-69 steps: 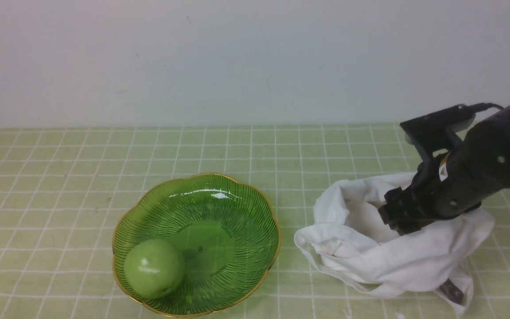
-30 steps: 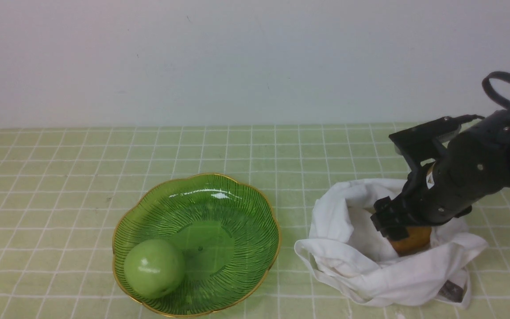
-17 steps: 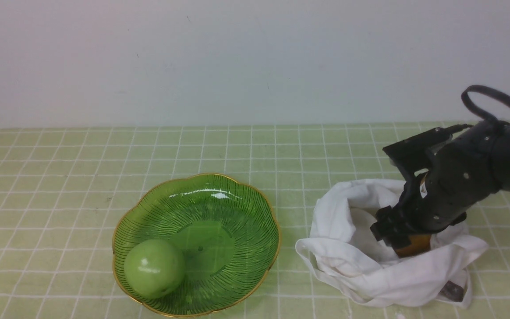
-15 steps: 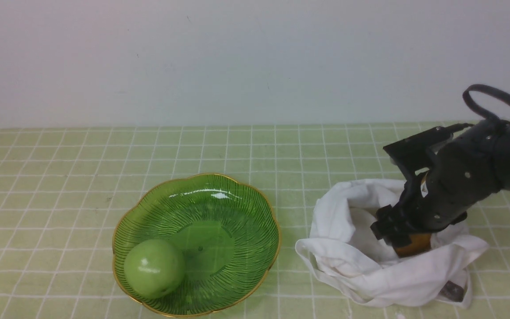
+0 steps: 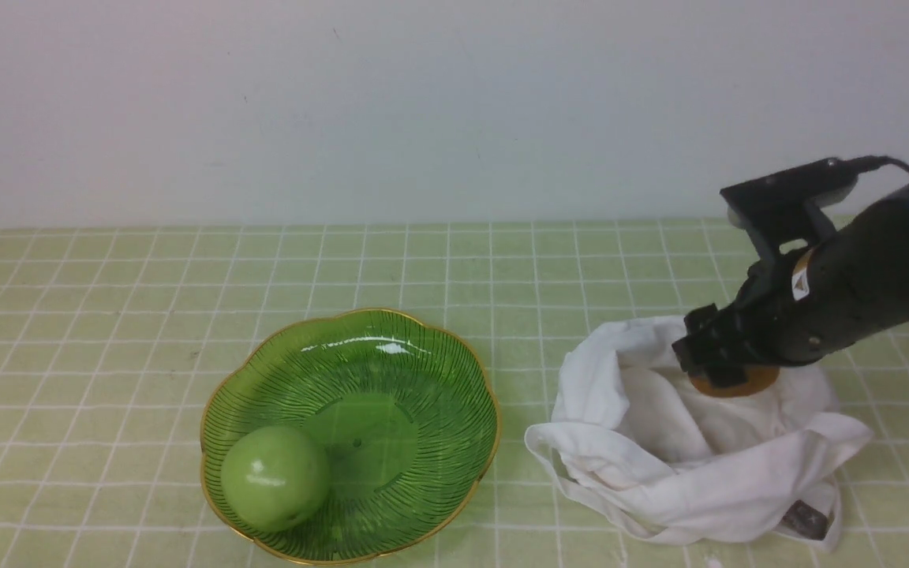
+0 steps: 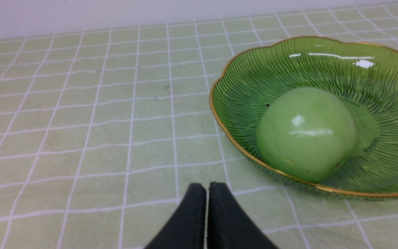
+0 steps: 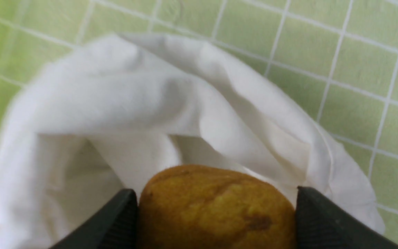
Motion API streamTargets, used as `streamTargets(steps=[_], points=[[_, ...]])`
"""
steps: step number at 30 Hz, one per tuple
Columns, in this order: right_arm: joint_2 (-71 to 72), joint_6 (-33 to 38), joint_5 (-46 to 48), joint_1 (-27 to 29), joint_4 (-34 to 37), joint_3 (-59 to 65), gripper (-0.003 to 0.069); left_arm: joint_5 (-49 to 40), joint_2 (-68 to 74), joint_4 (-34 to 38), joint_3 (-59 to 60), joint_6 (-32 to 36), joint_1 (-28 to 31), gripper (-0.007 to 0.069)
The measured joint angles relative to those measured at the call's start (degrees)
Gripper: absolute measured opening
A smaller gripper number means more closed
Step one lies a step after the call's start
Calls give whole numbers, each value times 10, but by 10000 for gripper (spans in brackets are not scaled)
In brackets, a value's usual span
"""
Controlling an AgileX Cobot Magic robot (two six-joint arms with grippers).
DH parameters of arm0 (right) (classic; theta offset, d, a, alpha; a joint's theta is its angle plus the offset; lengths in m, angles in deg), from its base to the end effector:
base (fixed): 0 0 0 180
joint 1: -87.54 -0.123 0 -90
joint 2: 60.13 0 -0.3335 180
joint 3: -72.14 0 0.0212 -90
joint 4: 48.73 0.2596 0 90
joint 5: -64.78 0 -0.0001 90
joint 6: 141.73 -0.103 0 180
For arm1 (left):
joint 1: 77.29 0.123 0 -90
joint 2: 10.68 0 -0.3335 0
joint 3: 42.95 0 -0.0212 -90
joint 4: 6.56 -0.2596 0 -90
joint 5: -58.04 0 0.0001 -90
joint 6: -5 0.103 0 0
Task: Take the fruit out of the bag on the green coffee tablecloth and place them on the plate.
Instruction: 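Take the fruit out of the bag and place it in the dish with the right gripper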
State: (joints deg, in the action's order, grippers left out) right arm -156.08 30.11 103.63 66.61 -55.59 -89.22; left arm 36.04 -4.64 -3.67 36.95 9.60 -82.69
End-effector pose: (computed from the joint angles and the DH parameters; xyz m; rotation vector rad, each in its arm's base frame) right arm 0.3069 0.1091 0.2742 -0.3969 2.6397 0.0326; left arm 0.0235 -0.0042 0.1658 0.1332 1.8791 -0.0594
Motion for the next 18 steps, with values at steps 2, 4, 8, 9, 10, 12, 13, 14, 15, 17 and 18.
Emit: streamTargets(steps=[2, 4, 8, 9, 10, 12, 13, 14, 15, 17, 18], points=[[15, 9, -11, -3, 20, 0, 520, 0, 0, 0, 0, 0, 0, -8], [46, 44, -47, -26, 69, 0, 520, 0, 0, 0, 0, 0, 0, -8], [44, 132, -99, -102, 164, -19, 520, 0, 0, 0, 0, 0, 0, -8], [32, 152, -105, -122, 184, -31, 520, 0, 0, 0, 0, 0, 0, -8], [29, 156, -107, -126, 188, -33, 520, 0, 0, 0, 0, 0, 0, -8], [-18, 187, -117, -165, 225, -69, 520, 0, 0, 0, 0, 0, 0, -8], [-48, 193, -117, -180, 235, -90, 520, 0, 0, 0, 0, 0, 0, -8], [-74, 196, -117, -188, 239, -108, 520, 0, 0, 0, 0, 0, 0, -8], [-95, 198, -115, -196, 243, -122, 520, 0, 0, 0, 0, 0, 0, -8], [-139, 199, -104, -205, 249, -157, 520, 0, 0, 0, 0, 0, 0, -8], [-166, 200, -93, -210, 251, -177, 520, 0, 0, 0, 0, 0, 0, -8]])
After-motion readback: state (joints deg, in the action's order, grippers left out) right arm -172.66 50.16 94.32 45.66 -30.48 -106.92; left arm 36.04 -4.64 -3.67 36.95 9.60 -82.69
